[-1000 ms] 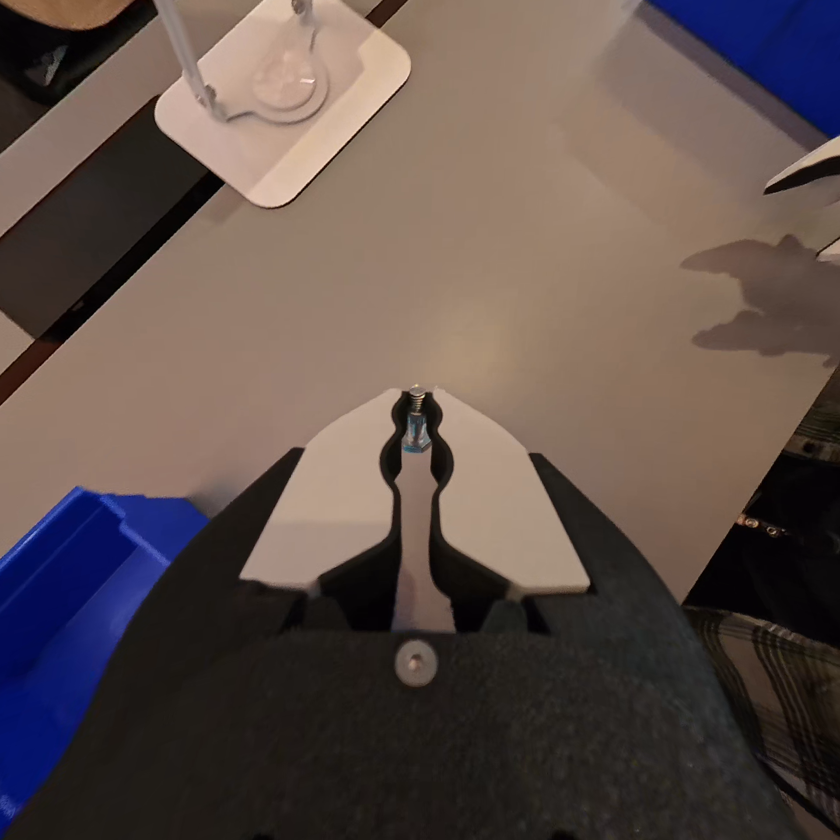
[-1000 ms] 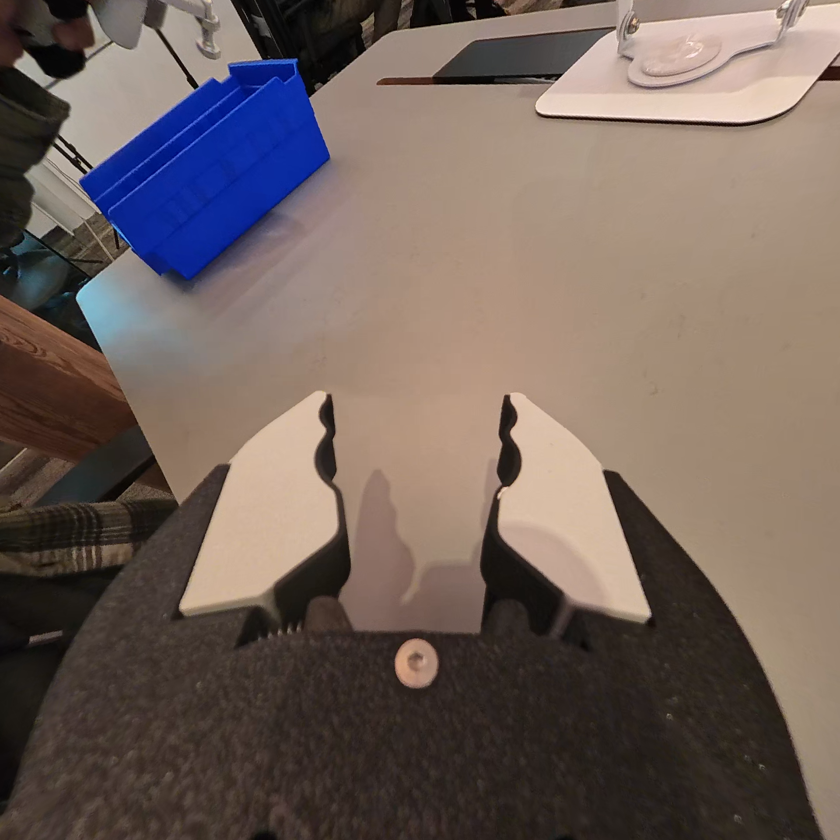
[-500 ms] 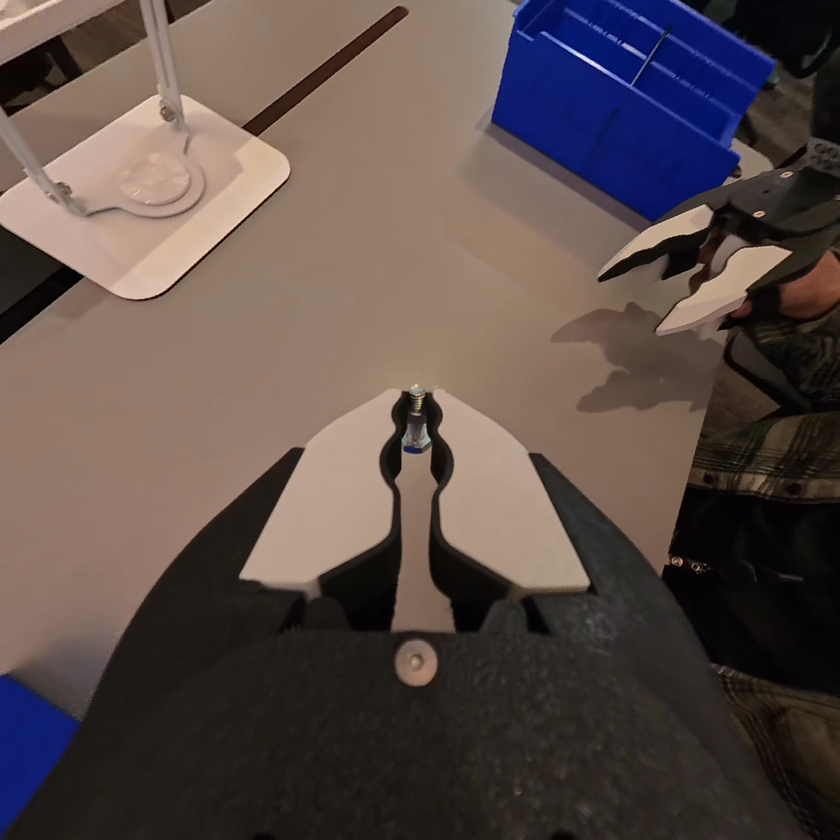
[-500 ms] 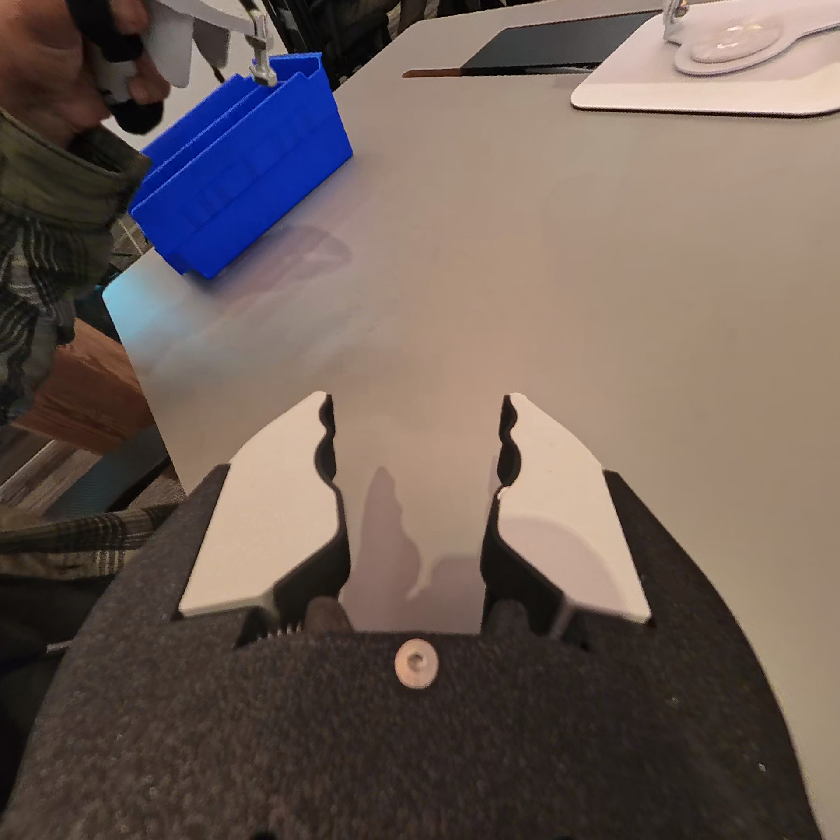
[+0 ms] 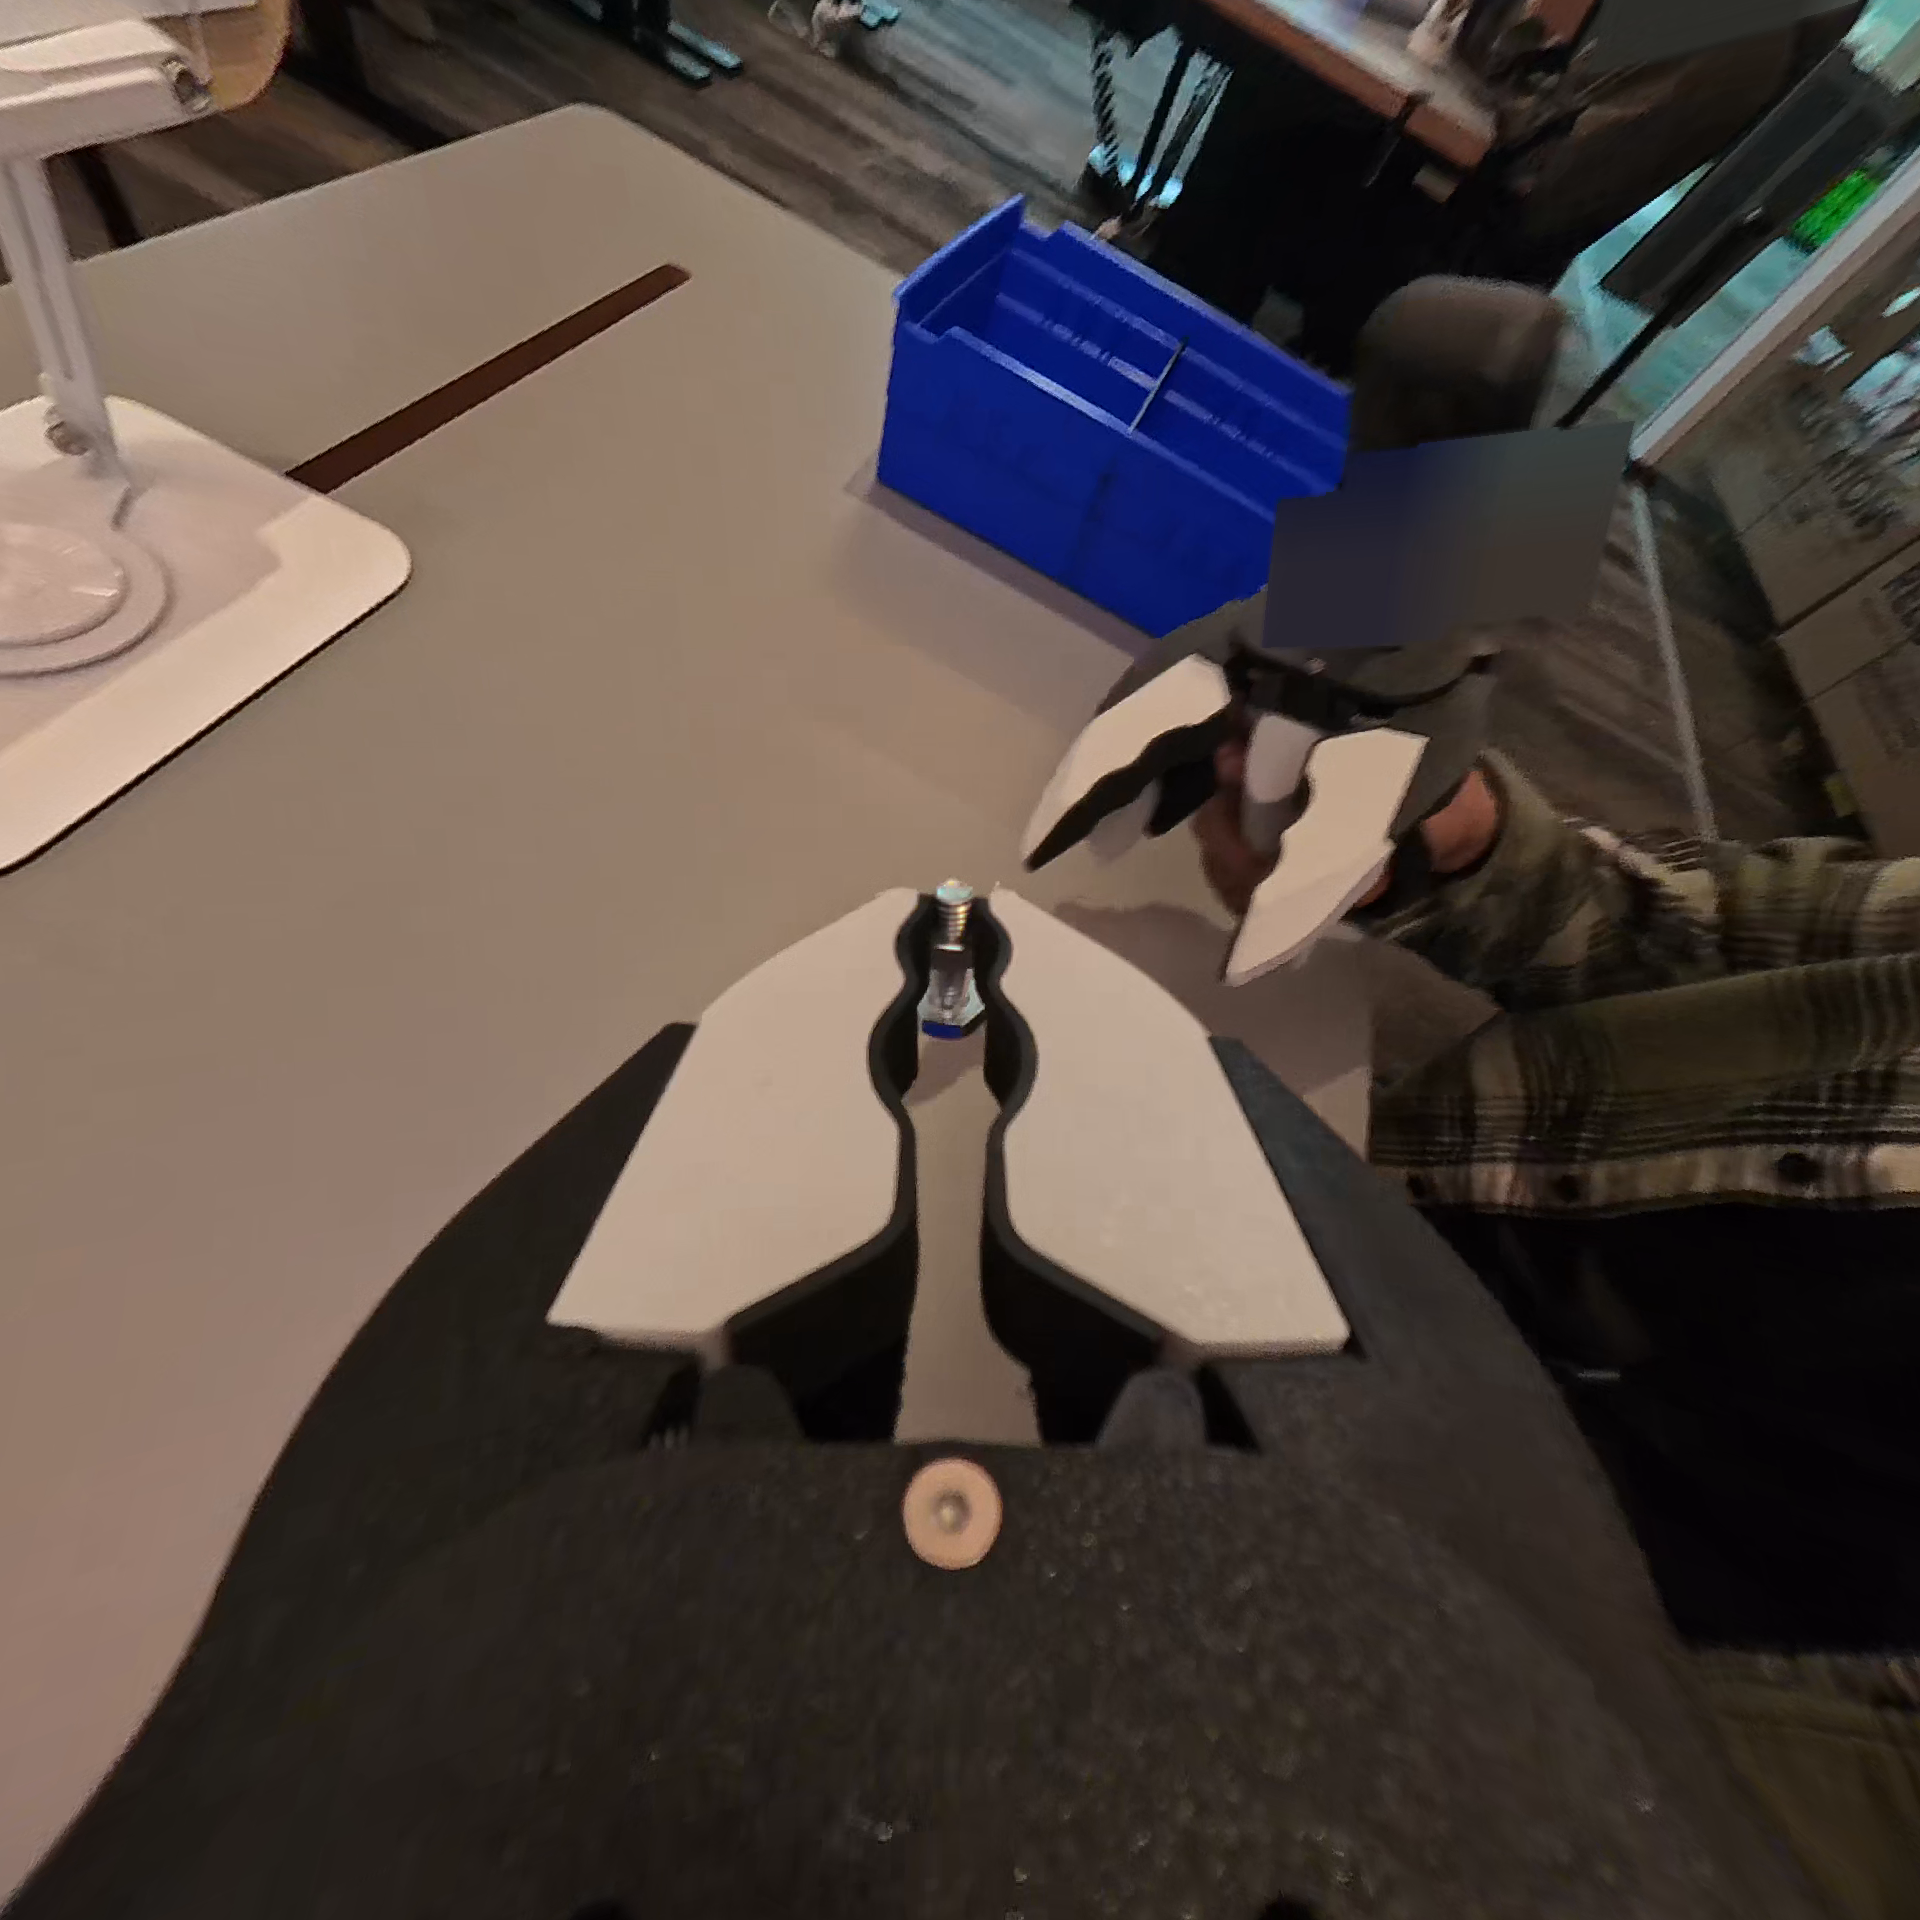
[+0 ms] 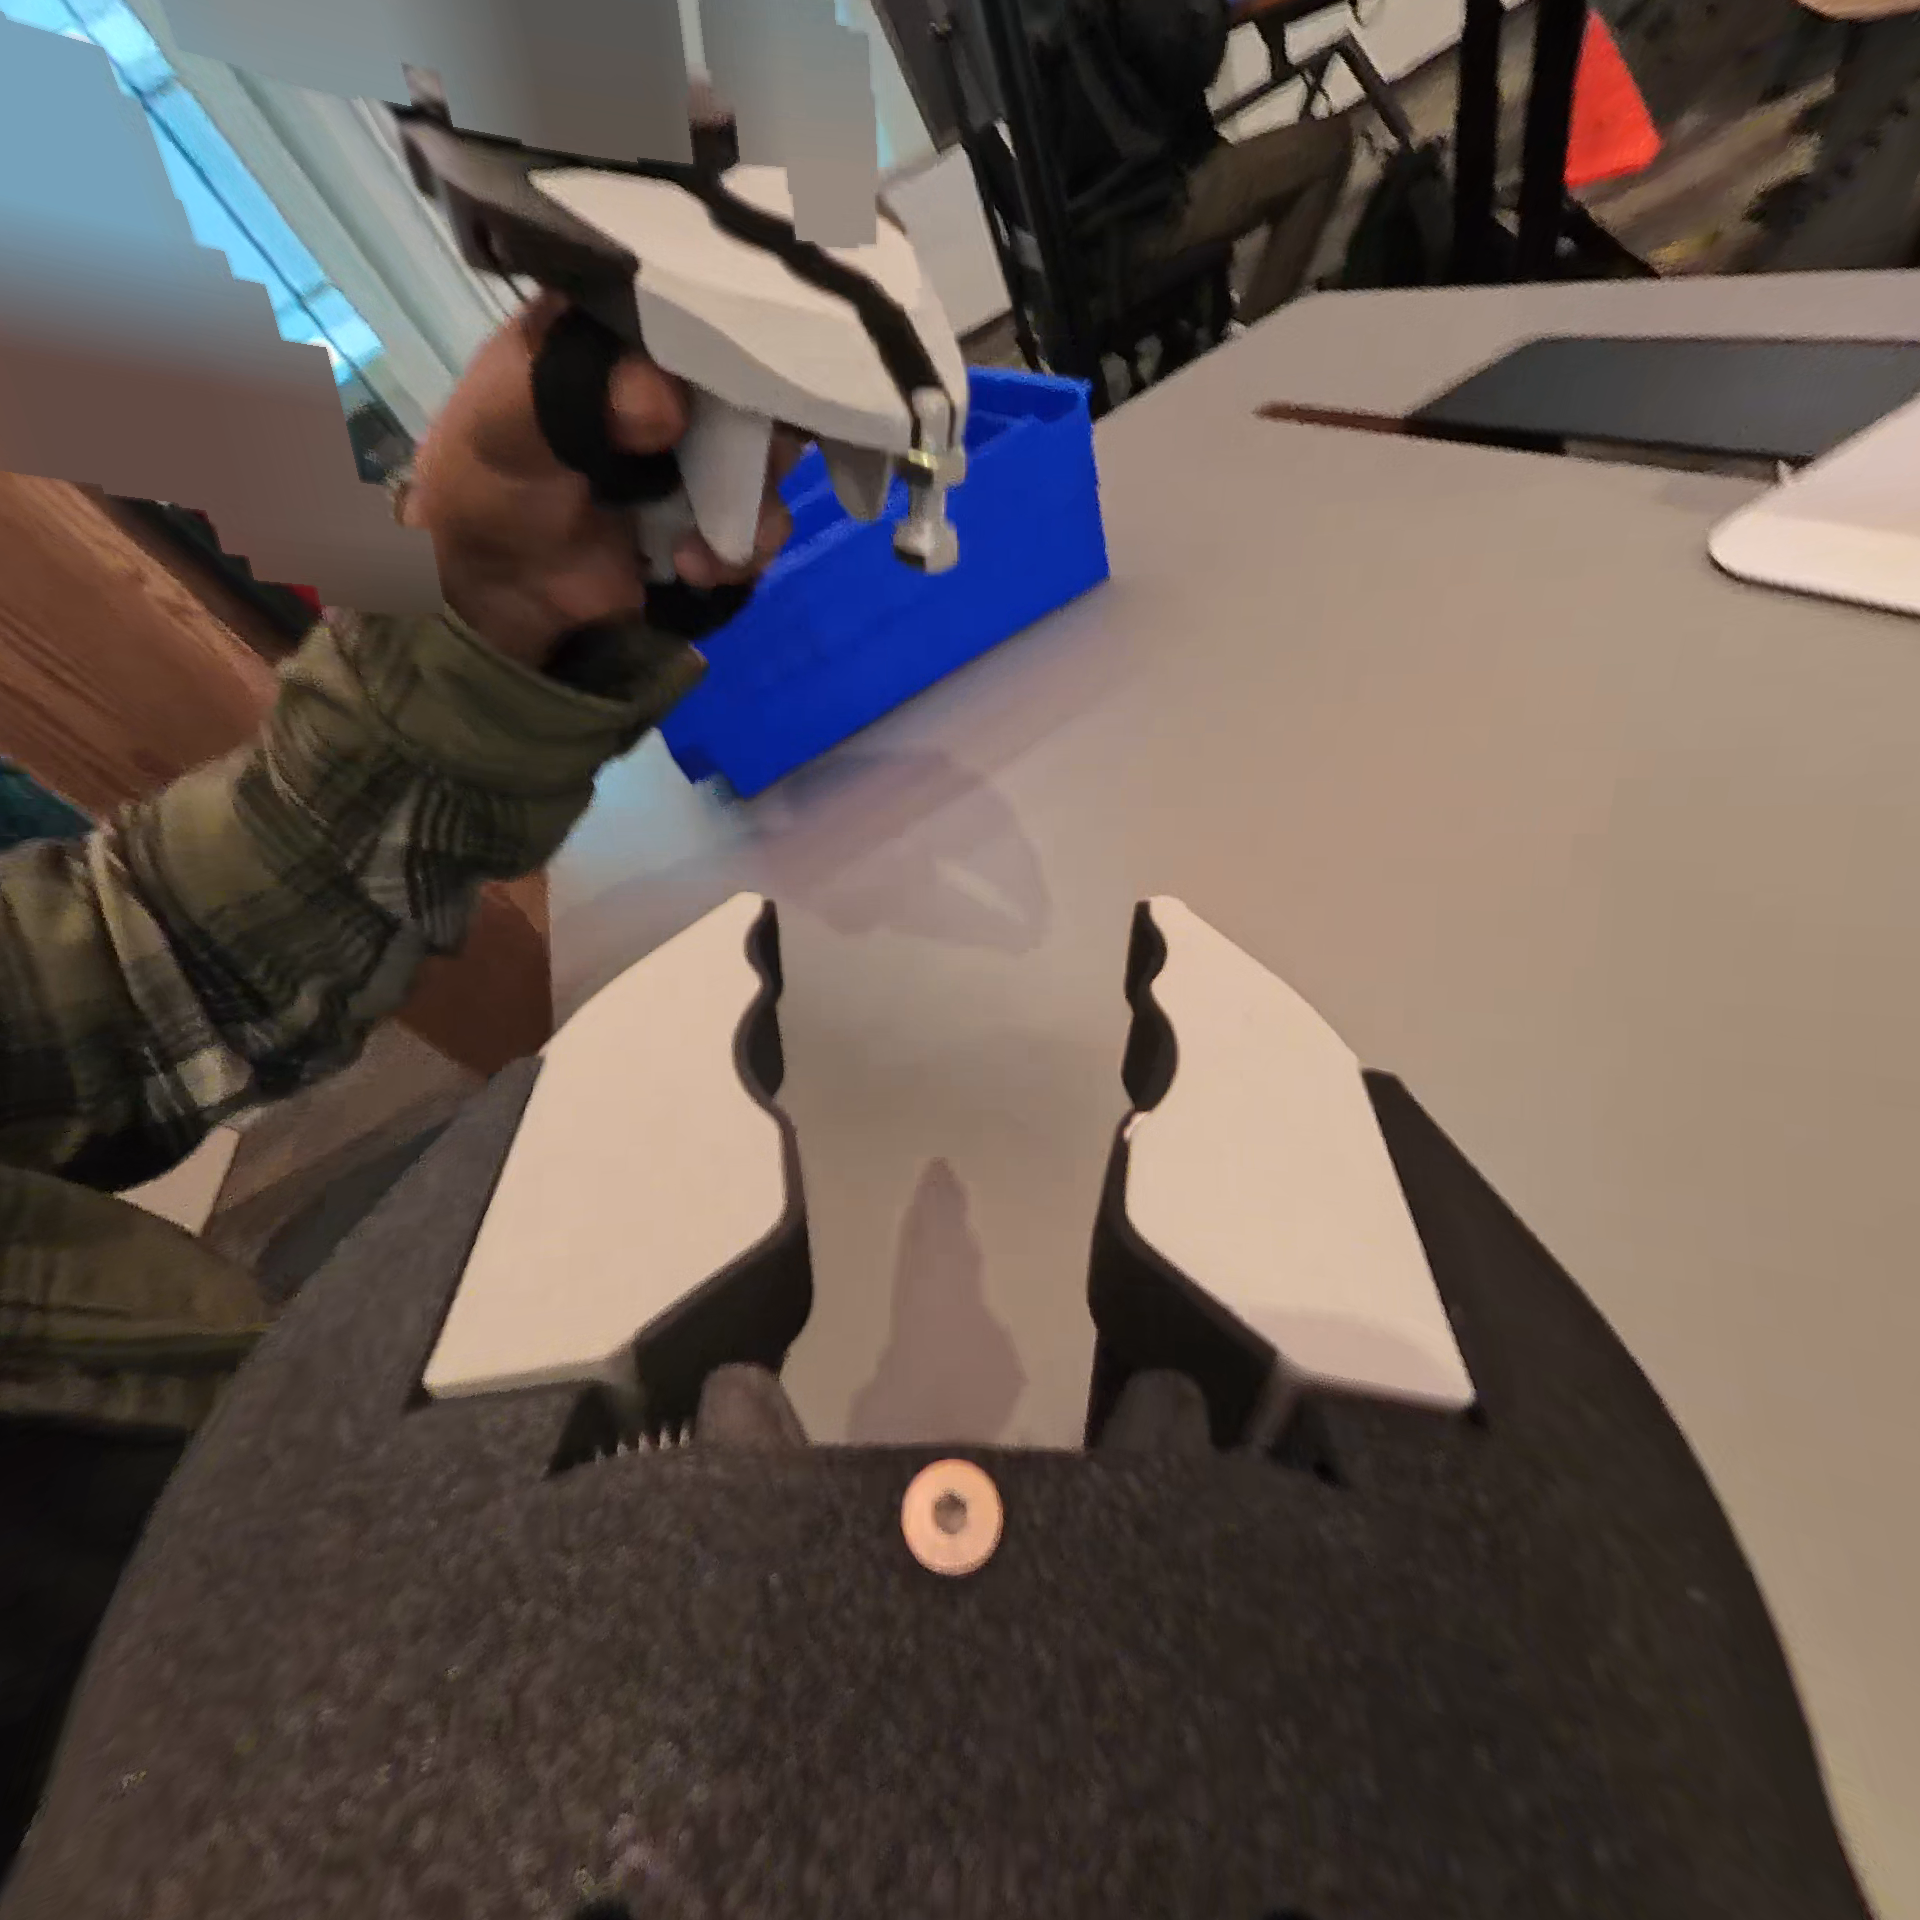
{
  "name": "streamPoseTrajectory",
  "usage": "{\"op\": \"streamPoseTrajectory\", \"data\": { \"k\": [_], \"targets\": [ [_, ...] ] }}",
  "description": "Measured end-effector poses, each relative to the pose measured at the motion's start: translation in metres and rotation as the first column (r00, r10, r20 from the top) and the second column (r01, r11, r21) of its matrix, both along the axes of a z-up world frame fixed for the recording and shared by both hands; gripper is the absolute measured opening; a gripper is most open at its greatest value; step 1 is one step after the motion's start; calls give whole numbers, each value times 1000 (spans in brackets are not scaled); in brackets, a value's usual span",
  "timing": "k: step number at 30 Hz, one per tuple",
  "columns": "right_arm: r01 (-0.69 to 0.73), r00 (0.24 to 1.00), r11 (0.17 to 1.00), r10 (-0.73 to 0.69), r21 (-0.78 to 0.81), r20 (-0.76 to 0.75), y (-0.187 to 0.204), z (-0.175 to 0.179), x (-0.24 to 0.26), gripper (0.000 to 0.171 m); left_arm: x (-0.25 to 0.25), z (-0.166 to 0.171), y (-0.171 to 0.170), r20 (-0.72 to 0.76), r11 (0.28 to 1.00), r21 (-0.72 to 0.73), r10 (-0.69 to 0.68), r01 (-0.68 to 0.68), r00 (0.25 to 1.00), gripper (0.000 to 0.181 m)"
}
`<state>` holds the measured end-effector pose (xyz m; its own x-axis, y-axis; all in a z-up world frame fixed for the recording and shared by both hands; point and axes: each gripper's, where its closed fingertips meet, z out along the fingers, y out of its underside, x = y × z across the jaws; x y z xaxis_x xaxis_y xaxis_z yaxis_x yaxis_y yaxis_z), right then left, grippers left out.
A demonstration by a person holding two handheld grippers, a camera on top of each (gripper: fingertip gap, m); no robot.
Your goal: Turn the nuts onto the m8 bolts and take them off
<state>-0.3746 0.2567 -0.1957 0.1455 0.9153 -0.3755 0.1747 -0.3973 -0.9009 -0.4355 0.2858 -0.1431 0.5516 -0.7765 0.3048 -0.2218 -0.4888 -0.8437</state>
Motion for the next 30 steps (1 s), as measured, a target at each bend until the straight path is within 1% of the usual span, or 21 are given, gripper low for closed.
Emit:
{"op": "streamPoseTrajectory", "data": {
  "k": [4, 7, 9, 12, 18, 22, 26, 30],
  "targets": [
    [-66, 990, 998, 63, -17, -123, 3, 18, -25, 60, 20, 8, -9, 98, 999, 7, -52, 52, 994, 6],
    [-110, 979, 994, 108, -3, -173, 2, 30, -34, 56, 29, 11, -15, 150, 996, 18, -83, 82, 985, 7],
    [-110, 980, 994, 111, 16, -168, 4, 32, -36, 55, 32, 10, -18, 165, 995, 18, -101, 99, 981, 7],
    [-148, 975, 988, 152, 33, -162, 2, 34, -36, 50, 34, 7, -21, 173, 992, 16, -122, 122, 977, 6],
    [-207, 973, 973, 216, 101, -81, -4, 30, -32, 45, 34, 3, -25, 170, 988, 12, -152, 153, 974, 7],
    [-209, 976, 967, 215, 146, -25, -1, 32, -25, 45, 32, 0, -25, 170, 988, 18, -153, 153, 973, 6],
    [-207, 977, 968, 213, 141, -28, 2, 34, -22, 44, 32, 1, -24, 194, 988, 14, -155, 156, 969, 6],
    [-202, 978, 969, 207, 145, -20, 2, 33, -21, 44, 29, -5, -20, 178, 990, 19, -140, 139, 974, 6]
  ]
}}
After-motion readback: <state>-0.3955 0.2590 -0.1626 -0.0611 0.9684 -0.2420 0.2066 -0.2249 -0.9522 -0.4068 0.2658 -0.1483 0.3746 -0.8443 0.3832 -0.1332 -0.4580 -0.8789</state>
